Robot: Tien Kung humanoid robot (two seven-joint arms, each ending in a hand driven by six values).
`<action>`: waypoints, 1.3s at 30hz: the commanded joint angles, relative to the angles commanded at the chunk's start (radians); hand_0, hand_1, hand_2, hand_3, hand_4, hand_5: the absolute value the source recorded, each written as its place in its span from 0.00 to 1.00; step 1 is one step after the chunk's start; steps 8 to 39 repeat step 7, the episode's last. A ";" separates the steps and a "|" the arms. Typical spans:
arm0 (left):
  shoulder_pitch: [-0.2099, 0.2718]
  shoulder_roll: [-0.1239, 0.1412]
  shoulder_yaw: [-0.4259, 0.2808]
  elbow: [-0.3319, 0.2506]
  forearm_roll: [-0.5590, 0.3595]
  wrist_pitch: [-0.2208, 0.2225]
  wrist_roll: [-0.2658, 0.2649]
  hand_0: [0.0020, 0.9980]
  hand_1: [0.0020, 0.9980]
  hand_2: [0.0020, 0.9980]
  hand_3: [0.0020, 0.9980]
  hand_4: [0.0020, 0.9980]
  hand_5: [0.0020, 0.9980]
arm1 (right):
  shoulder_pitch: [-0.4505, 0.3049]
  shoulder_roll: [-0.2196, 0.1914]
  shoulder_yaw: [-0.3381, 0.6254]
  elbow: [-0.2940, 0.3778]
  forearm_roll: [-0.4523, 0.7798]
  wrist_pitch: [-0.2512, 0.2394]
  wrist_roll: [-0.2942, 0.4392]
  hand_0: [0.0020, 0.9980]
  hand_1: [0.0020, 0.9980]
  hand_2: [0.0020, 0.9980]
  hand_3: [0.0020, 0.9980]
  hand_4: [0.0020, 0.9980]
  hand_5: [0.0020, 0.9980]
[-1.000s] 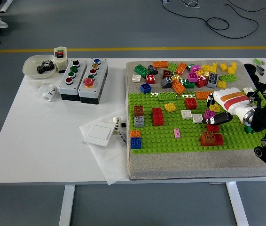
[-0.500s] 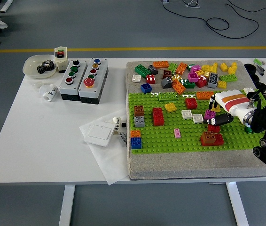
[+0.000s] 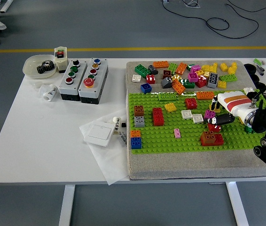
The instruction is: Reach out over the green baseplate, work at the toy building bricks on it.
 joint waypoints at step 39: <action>0.002 0.001 -0.004 0.000 0.007 -0.001 0.001 0.76 0.78 0.84 0.72 0.78 0.67 | 0.006 0.010 -0.005 -0.003 -0.035 -0.005 -0.007 0.35 0.46 0.52 0.51 0.91 0.49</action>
